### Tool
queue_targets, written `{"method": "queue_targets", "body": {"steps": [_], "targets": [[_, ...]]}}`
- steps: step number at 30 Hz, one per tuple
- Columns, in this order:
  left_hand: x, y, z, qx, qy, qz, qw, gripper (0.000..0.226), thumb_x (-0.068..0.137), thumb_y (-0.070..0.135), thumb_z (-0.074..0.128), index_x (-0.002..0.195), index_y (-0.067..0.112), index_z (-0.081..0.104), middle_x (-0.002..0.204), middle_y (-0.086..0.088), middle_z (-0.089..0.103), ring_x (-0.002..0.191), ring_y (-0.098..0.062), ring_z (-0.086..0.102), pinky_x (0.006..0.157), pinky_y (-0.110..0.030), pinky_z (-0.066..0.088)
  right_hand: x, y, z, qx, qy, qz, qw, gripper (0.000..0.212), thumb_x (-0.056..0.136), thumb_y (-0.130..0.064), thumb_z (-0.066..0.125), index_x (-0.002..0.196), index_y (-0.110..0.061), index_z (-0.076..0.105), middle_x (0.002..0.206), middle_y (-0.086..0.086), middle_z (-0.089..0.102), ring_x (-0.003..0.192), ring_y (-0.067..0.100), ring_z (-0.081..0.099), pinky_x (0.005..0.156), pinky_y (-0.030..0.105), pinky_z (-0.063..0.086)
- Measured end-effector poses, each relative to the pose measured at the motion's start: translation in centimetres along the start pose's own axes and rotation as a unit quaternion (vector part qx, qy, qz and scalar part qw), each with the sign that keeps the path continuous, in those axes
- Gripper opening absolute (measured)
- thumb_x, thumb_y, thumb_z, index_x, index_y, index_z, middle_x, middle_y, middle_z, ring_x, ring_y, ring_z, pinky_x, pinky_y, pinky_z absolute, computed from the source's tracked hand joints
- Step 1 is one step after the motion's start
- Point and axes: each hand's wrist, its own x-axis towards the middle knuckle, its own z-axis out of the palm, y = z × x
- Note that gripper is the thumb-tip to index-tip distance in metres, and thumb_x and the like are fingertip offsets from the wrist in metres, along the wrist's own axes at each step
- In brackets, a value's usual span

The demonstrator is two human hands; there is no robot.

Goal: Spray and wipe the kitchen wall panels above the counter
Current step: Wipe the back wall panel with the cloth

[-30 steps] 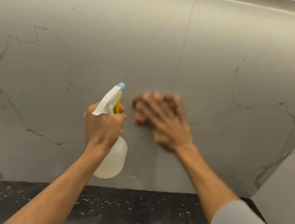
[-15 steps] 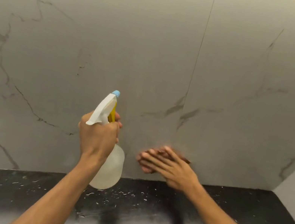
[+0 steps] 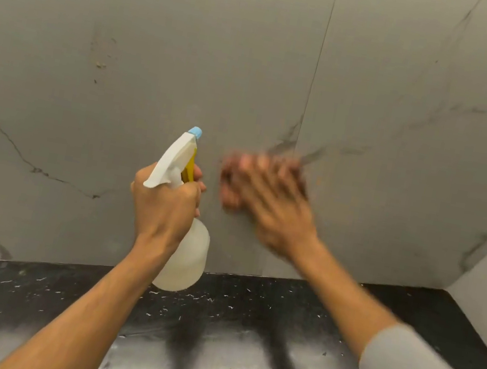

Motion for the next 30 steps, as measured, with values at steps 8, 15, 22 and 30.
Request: {"method": "queue_targets", "body": {"steps": [8,15,22,30], "targets": [[-0.5,-0.1,0.4,0.01,-0.014,0.013,1.0,0.021,0.057,-0.003,0.056,0.056,0.018,0.061,0.06,0.009,0.065,0.059,-0.028,0.065,0.04,-0.022,0.044,4.7,10.0,-1.0,-0.014,0.171,0.261,0.95,0.062,0.104,-0.018,0.047,0.158,-0.003,0.019,0.16,0.024,0.027,0.153,0.036,0.016,0.126,0.045,0.001],[-0.6,1.2,1.5,-0.001,-0.024,0.013,1.0,0.031,0.062,-0.016,0.056,0.056,0.014,0.061,0.062,0.005,0.066,0.062,-0.024,0.067,0.04,-0.018,0.043,-1.8,2.8,-0.6,-0.011,0.03,0.067,0.997,0.084,0.09,-0.011,0.069,0.155,-0.004,0.016,0.159,0.017,0.016,0.148,0.034,0.015,0.124,0.044,0.007],[-0.8,1.4,1.5,-0.01,-0.023,0.02,1.0,0.034,0.062,-0.02,0.052,0.058,0.013,0.061,0.068,0.008,0.07,0.067,-0.008,0.07,0.04,-0.016,0.044,13.5,13.0,-3.3,-0.007,0.299,0.367,0.881,0.053,0.104,-0.025,0.045,0.145,0.008,0.042,0.15,0.029,0.042,0.143,0.041,0.035,0.123,0.051,0.017],[-0.9,0.7,1.7,-0.01,-0.008,0.017,1.0,0.036,0.059,-0.021,0.051,0.056,0.014,0.059,0.066,0.012,0.07,0.066,-0.007,0.07,0.04,-0.017,0.045,2.1,4.8,-2.4,-0.008,0.035,0.049,0.998,0.056,0.091,-0.015,0.069,0.143,-0.007,0.05,0.148,0.014,0.051,0.14,0.032,0.046,0.122,0.043,0.019]]}}
